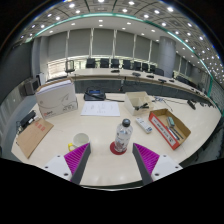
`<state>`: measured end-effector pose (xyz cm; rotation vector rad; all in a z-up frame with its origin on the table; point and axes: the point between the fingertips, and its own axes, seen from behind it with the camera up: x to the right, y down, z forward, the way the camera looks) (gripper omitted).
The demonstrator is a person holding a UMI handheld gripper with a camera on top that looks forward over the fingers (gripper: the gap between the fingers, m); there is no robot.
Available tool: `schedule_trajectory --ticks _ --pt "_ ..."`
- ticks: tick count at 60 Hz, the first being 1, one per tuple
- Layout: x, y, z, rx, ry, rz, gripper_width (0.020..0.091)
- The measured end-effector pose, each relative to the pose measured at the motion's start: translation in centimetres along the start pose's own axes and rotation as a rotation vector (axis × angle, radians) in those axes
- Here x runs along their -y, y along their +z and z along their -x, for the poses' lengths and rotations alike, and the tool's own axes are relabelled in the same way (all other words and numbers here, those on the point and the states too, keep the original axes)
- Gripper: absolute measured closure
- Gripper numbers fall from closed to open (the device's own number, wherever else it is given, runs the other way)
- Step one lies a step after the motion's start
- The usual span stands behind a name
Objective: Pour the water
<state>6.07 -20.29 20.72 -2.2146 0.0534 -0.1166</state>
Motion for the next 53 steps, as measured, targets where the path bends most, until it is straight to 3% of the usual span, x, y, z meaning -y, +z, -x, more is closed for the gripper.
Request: schedule_trajectory --ticks 20,53 --pt "2.1 -12.2 7.8 0.026 -0.025 -0.018 0.0243" --pt "2.1 -14.6 9.1 0.012 -0.110 -0.050 0.0243"
